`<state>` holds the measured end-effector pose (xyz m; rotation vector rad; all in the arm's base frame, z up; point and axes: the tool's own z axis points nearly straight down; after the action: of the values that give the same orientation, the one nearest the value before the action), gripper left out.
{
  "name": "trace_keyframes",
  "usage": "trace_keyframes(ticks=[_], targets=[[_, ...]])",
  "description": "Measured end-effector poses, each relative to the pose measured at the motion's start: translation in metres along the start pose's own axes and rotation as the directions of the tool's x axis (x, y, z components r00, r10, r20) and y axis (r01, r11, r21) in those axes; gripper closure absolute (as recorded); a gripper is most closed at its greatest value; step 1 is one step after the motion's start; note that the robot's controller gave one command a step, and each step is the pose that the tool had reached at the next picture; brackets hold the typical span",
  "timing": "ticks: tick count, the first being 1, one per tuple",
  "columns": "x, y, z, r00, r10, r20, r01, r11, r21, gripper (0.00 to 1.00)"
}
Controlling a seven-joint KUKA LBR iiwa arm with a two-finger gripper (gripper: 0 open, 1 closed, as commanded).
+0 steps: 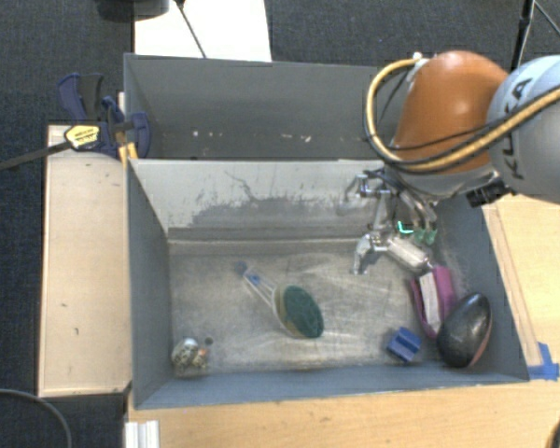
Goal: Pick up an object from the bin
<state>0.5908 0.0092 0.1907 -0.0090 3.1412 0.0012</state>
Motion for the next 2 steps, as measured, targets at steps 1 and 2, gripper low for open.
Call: trace_keyframes(ticks=[1,2], targets=[[0.034,-0.019,0.116,0.993,0.116,-0.002,-0.116,0.993,0.000,0.00],[0.082,0.104,0.117,0.996,-0.094,0.014,0.094,0.996,-0.001,0.00]])
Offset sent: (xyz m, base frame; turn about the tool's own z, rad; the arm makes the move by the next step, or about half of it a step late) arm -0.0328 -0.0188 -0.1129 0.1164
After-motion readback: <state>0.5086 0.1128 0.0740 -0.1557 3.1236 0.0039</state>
